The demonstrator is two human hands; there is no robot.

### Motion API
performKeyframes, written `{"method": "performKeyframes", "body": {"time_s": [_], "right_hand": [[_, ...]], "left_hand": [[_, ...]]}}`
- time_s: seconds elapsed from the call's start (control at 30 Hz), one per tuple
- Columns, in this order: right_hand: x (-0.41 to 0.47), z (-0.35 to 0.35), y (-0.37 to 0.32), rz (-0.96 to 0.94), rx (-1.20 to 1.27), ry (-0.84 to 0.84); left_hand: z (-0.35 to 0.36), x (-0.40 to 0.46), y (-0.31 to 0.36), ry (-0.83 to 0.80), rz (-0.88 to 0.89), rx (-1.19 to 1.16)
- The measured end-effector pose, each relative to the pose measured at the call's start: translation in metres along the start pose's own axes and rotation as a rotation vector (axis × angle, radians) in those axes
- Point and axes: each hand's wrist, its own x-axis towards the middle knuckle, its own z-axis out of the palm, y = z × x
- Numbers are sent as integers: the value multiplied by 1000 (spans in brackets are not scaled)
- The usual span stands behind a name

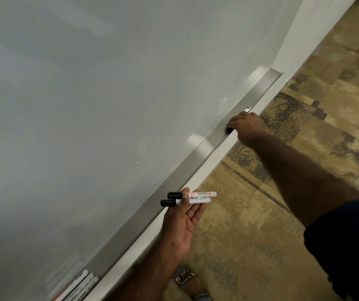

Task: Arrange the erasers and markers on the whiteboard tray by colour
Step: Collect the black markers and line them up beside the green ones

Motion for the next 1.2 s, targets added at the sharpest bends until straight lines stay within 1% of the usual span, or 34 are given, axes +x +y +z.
{"method": "performKeyframes", "body": {"time_s": [0.37,0.7,0.77,0.93,1.07,1.13,1.2], "right_hand": [[6,-1,2,-132,-85,-49],[-3,0,-24,-240,-190,41],[-6,-4,-35,-263,-174,67],[-27,-21,-80,-299,-5,75],[-49,-36,-125,-325,266,-14],[-60,-42,-144,-344,415,-33],[-72,-48,-161,-317,573,-45]], "left_hand": [[-1,2,3,14,2,-4],[3,-2,5,23,1,34],[4,-4,8,19,2,47],[3,-8,16,13,1,48],[-8,-11,28,-29,-24,88],[-13,-14,32,-41,-35,90],[-18,-17,34,-30,-53,81]]}}
